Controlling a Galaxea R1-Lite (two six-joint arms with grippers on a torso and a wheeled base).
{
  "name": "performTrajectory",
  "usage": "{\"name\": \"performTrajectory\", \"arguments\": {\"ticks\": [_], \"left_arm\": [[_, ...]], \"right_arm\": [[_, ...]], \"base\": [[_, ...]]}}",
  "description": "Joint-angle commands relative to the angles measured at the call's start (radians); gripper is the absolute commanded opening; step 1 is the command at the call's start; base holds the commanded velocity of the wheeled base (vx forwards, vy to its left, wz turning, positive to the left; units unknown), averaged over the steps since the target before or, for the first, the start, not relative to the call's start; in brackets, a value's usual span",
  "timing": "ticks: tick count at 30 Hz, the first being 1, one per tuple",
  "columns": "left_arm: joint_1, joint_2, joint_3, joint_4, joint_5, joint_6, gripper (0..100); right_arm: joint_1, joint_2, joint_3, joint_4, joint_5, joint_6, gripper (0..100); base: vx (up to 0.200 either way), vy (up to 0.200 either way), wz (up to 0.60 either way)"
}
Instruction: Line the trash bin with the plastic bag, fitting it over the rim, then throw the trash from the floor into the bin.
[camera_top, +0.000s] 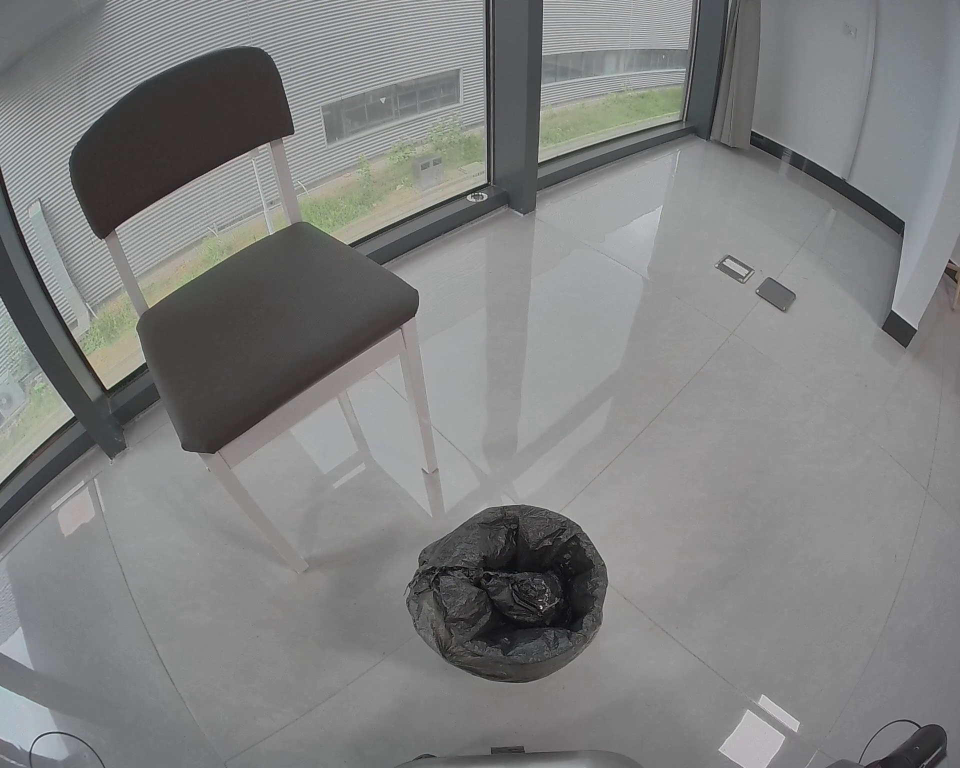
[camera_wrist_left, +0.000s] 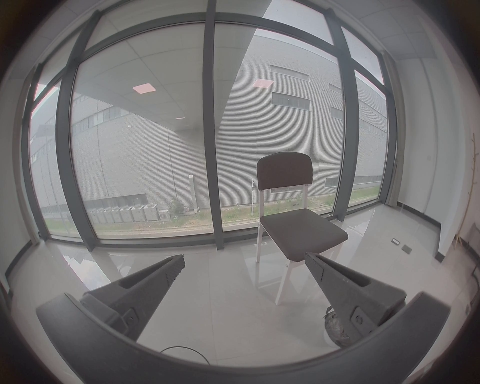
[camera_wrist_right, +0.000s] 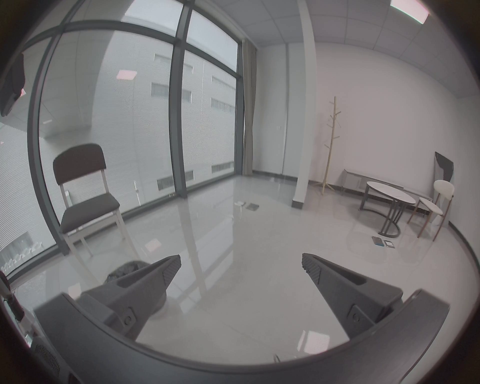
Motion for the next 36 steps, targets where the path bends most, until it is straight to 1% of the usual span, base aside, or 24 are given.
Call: {"name": "performTrajectory", "arguments": {"ticks": [1,2,3,5,6,7,8,9,10,11,13,15,19,23,25,27,28,29,30,31,32,33,34,36], "left_arm": [[0.004,-0.174,0.013,0.053,-0.011,0.156,100],[0.004,-0.174,0.011,0.053,-0.011,0.158,100],[-0.002,-0.174,0.001,0.059,-0.014,0.164,100],[-0.033,-0.174,-0.012,0.066,-0.015,0.165,100],[-0.048,-0.175,-0.016,0.069,-0.015,0.167,100],[-0.064,-0.175,-0.022,0.073,-0.012,0.169,100],[-0.068,-0.175,-0.024,0.073,-0.012,0.170,100],[-0.084,-0.172,-0.038,0.083,-0.009,0.178,100],[-0.091,-0.171,-0.047,0.090,-0.008,0.185,100],[-0.093,-0.171,-0.049,0.092,-0.008,0.185,100],[-0.121,-0.166,-0.067,0.106,-0.006,0.204,100],[-0.136,-0.167,-0.065,0.107,-0.004,0.210,100],[-0.145,-0.172,-0.038,0.106,-0.004,0.213,100],[-0.171,-0.172,0.011,0.072,-0.006,0.211,100],[-0.171,-0.172,0.053,0.017,-0.012,0.211,100],[-0.171,-0.172,0.068,-0.005,-0.012,0.210,100],[-0.171,-0.172,0.148,-0.092,-0.011,0.196,100],[-0.171,-0.172,0.159,-0.105,-0.009,0.195,100],[-0.171,-0.172,0.243,-0.180,-0.006,0.184,100],[-0.171,-0.172,0.280,-0.212,-0.003,0.178,100],[-0.171,-0.172,0.280,-0.212,-0.003,0.178,100],[-0.171,-0.172,0.372,-0.321,0.014,0.172,100],[-0.170,-0.172,0.404,-0.368,0.035,0.173,100],[-0.145,-0.169,0.433,-0.395,0.057,0.178,100]], "right_arm": [[-0.006,-0.022,0.349,-0.374,0.093,0.001,100],[-0.006,-0.022,0.349,-0.374,0.099,0.003,100],[-0.006,-0.022,0.353,-0.382,0.137,0.006,100],[-0.007,-0.022,0.352,-0.382,0.163,-0.019,100],[-0.007,-0.022,0.353,-0.382,0.180,-0.052,100],[-0.007,-0.022,0.355,-0.386,0.204,-0.124,100],[-0.007,-0.022,0.356,-0.388,0.214,-0.147,100],[-0.007,-0.020,0.362,-0.408,0.254,-0.252,100],[-0.007,-0.020,0.370,-0.431,0.270,-0.262,100],[-0.007,-0.020,0.372,-0.434,0.272,-0.261,100],[-0.007,-0.020,0.385,-0.472,0.281,-0.147,100],[-0.007,-0.020,0.385,-0.462,0.297,-0.049,100],[-0.007,-0.019,0.385,-0.460,0.381,-0.043,100],[-0.007,-0.020,0.385,-0.462,0.366,-0.029,100],[-0.007,-0.020,0.385,-0.462,0.287,-0.025,100],[-0.007,-0.020,0.385,-0.462,0.267,-0.023,100],[-0.009,-0.020,0.385,-0.448,0.214,-0.025,100],[-0.009,-0.020,0.385,-0.446,0.214,-0.025,100],[-0.009,-0.020,0.385,-0.446,0.217,-0.025,100],[-0.009,-0.020,0.385,-0.446,0.217,-0.029,100],[-0.009,-0.020,0.385,-0.446,0.217,-0.029,100],[-0.009,-0.020,0.385,-0.446,0.217,-0.038,100],[-0.009,-0.020,0.385,-0.446,0.217,-0.035,100],[-0.009,-0.020,0.385,-0.446,0.218,-0.032,100]], "base": [[0.000,0.000,0.00],[0.000,0.000,0.00],[0.000,0.000,0.00],[0.000,0.000,0.00],[0.000,0.000,0.00],[0.000,0.000,0.00],[0.000,0.000,0.00],[0.000,0.000,0.00],[0.000,0.000,0.00],[0.000,0.000,0.00],[0.000,0.000,0.00],[0.000,0.000,0.00],[0.000,0.000,0.00],[0.000,0.000,0.00],[0.000,0.000,0.00],[0.000,0.000,0.00],[0.000,0.000,0.00],[0.000,0.000,0.00],[0.000,0.000,0.00],[0.000,0.000,0.00],[0.000,0.000,0.00],[0.000,0.000,0.00],[0.000,0.000,0.00],[0.000,0.000,0.00]]}}
